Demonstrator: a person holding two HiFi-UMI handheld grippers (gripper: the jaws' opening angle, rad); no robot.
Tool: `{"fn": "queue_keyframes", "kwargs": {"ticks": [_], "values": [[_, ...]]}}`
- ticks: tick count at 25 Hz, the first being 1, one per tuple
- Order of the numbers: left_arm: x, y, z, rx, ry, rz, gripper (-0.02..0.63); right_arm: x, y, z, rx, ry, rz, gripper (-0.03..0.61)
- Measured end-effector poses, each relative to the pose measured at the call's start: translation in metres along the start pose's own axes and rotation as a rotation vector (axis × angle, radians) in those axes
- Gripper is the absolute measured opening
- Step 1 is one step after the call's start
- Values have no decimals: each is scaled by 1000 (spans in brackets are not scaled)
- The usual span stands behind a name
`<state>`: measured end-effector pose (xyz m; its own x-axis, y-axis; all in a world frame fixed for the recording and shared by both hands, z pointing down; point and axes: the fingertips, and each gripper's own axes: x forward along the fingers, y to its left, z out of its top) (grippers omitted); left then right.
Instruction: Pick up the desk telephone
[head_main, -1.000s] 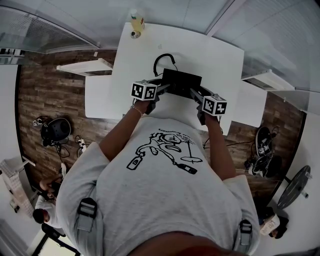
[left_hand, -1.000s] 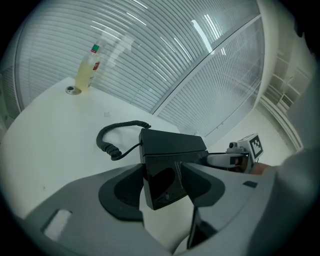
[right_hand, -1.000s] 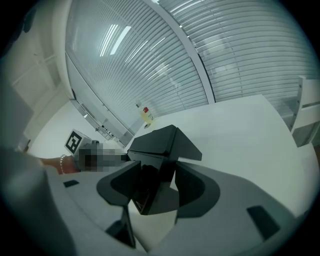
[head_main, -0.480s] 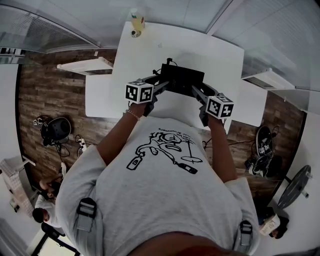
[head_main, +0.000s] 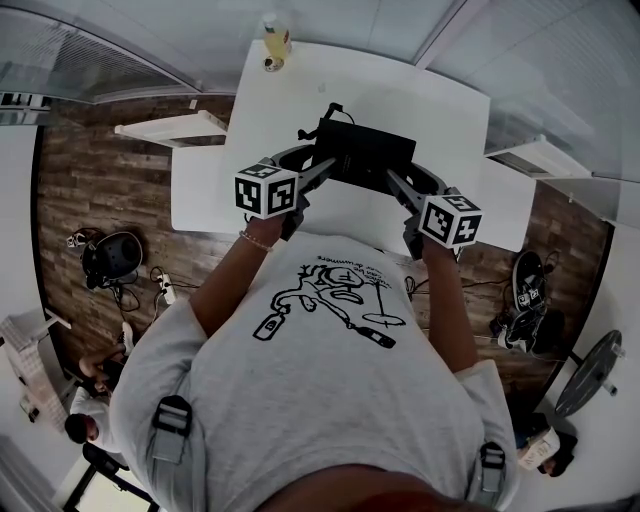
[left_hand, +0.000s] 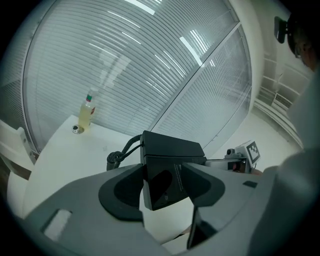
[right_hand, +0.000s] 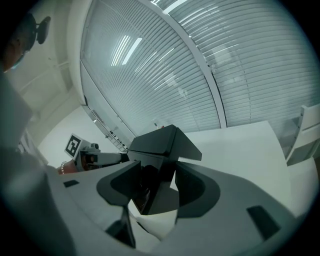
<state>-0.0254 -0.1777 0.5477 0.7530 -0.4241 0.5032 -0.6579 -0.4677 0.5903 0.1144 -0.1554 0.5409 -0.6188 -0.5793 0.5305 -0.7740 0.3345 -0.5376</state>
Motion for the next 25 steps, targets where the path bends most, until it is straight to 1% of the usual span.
{"fn": "queue_keyframes", "kwargs": {"ticks": [3, 8, 13, 20, 25], "values": [[-11, -13, 13, 7, -16, 0, 235, -10, 8, 5, 0, 2, 1, 209], [-27, -29, 30, 22, -44, -11, 235, -26, 25, 21, 6, -35, 10, 209], [-41, -45, 45, 22, -67, -23, 235, -40, 39, 37, -17, -39, 6, 209], [-52, -59, 61, 29, -87, -28, 232, -54, 52, 55, -40, -55, 1, 209], [-59, -64, 64, 23, -104, -27, 230, -60, 59, 61, -50, -72, 11, 209]]}}
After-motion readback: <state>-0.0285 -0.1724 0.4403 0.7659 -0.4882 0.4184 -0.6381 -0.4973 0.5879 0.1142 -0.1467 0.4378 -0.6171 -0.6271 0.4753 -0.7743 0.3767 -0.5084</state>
